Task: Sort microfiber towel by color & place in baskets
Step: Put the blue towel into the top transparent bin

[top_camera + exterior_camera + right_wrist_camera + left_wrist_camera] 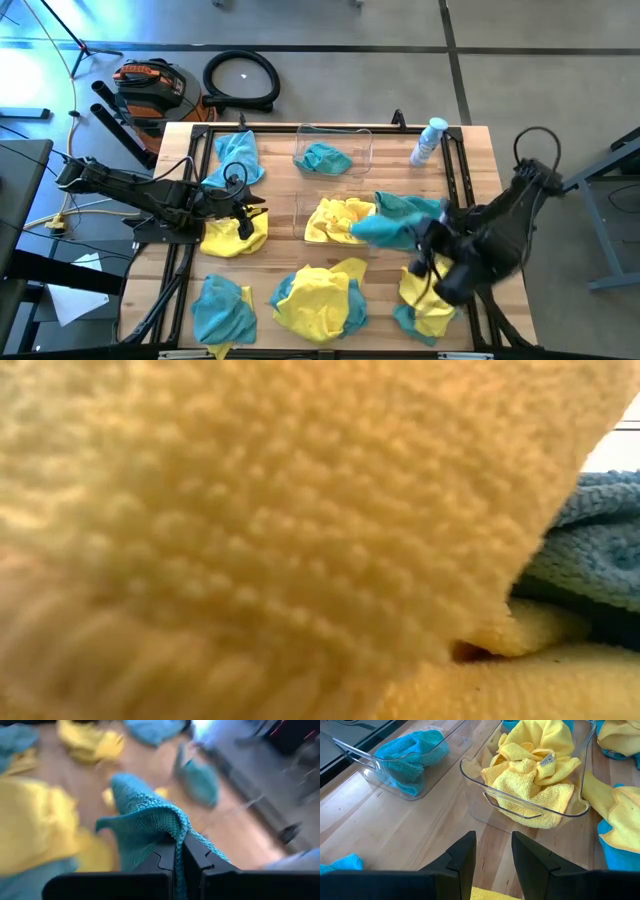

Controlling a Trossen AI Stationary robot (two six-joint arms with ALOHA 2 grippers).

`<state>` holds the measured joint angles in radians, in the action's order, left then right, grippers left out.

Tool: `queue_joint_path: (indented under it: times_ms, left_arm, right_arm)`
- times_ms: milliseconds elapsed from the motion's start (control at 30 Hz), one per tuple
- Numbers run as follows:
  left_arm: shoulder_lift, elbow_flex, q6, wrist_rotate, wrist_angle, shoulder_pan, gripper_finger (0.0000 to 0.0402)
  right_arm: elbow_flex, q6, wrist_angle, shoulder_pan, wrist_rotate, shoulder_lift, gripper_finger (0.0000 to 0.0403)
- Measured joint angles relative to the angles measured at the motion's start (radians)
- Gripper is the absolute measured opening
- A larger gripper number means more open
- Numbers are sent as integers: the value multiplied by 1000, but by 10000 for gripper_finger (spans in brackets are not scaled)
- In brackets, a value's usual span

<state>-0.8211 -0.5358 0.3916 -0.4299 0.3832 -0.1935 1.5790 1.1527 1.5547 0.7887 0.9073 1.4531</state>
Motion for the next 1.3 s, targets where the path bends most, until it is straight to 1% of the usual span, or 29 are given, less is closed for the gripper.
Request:
queue_joint_path:
  times_ms: [67,167,233,300,433,600,667,767,867,1000,1167,1233,1300]
  left_arm:
    - [0,0,0,0,0,0,115]
    - [0,0,0,0,0,0,115]
    - [0,0,0,0,0,0,115]
    - [0,0,0,0,0,0,115]
    - [0,0,-1,-2,0,0,115]
    - [0,0,-1,-3,1,0,115]
    - [0,0,-1,-4,1,0,115]
    - [0,0,-1,-4,2,0,115]
    - [0,0,-1,-4,8,0,115]
    - [0,0,-2,-4,13,0,115]
    - [0,0,-23,-4,12,0,115]
    - [0,0,-27,-5,12,0,115]
    - [0,0,-27,-5,12,0,115]
  right_arm:
    - [37,-104,-1,-82,30,-11,1]
    - [91,-235,-3,-221,34,-21,1]
    - [124,-308,-7,-319,27,-22,1]
    - [151,-370,-17,-421,-6,-21,1]
    - [161,-564,-142,-634,-129,-21,0]
    - [141,-804,-394,-876,-347,0,0]
    - [140,-860,-466,-960,-421,25,0]
    - [140,-908,-519,-1067,-492,73,0]
    - [140,-932,-533,-1149,-532,138,0]
    - [140,-966,-552,-1223,-631,231,0]
    - [139,-1000,-668,-1254,-745,344,0]
    - [139,-1004,-678,-1256,-783,388,0]
    - [139,-1005,-657,-1256,-788,430,0]
